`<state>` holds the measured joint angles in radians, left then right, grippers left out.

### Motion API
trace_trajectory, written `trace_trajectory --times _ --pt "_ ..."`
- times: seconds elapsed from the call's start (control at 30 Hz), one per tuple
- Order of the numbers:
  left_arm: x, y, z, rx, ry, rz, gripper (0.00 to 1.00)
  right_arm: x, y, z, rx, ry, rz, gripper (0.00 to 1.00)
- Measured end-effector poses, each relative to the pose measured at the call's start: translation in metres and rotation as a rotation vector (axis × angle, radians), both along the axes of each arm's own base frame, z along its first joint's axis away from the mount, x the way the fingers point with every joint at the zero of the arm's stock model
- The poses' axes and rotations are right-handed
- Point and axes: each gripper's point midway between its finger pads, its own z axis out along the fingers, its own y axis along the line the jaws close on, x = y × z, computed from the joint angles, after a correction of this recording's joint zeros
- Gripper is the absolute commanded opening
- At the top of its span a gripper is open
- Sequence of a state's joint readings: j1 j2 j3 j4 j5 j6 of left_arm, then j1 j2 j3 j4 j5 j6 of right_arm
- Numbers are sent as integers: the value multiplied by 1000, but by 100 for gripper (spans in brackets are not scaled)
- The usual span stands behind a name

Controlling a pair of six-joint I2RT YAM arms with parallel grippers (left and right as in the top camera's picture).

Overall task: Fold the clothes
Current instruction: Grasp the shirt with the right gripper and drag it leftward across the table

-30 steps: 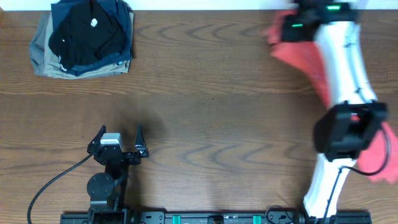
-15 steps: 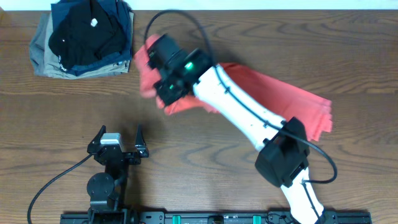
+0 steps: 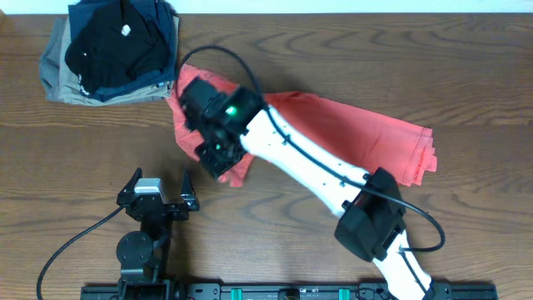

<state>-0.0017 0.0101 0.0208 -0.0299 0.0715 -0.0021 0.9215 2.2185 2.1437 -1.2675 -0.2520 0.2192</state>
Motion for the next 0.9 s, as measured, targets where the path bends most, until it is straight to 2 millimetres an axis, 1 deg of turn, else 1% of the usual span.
trace_trajectory --times 0.2,0.27,0.3,0.33,0.37,0.4,0.43,0.47,0.5,0.57,0.77,0.8,0.83,0.87,0.9 --pt "0 0 0 0 0 0 98 -45 25 2 24 39 96 1" --pt "0 4 0 1 1 20 98 -56 27 1 5 37 106 1" --pt "0 6 0 1 1 29 98 -57 28 0 -1 34 104 2" --pt "0 7 0 1 1 33 98 -58 28 0 -4 33 99 8" --pt "0 7 0 1 1 35 98 -58 27 0 -8 33 90 19" --pt "0 7 0 1 1 37 98 -57 26 -1 -14 30 83 37" --pt "0 8 0 0 0 43 98 -55 24 -1 -25 22 72 59" --pt "0 10 0 0 0 53 98 -50 21 -3 -42 4 58 72" --pt "0 13 0 0 -1 66 98 -44 17 -4 -55 -8 44 77" --pt "0 15 0 -4 -2 79 98 -36 10 -5 -75 -18 24 79" --pt "0 11 0 -3 0 57 98 -34 -3 -6 -108 7 6 84" --pt "0 9 0 -3 0 47 98 -32 -7 -6 -116 17 0 88" --pt "0 7 0 -2 1 33 98 -31 -10 -7 -124 25 -5 96" --pt "0 5 0 0 1 26 98 -29 -15 -7 -133 32 -18 99" --pt "0 4 0 0 1 19 98 -25 -21 -7 -143 41 -30 99"
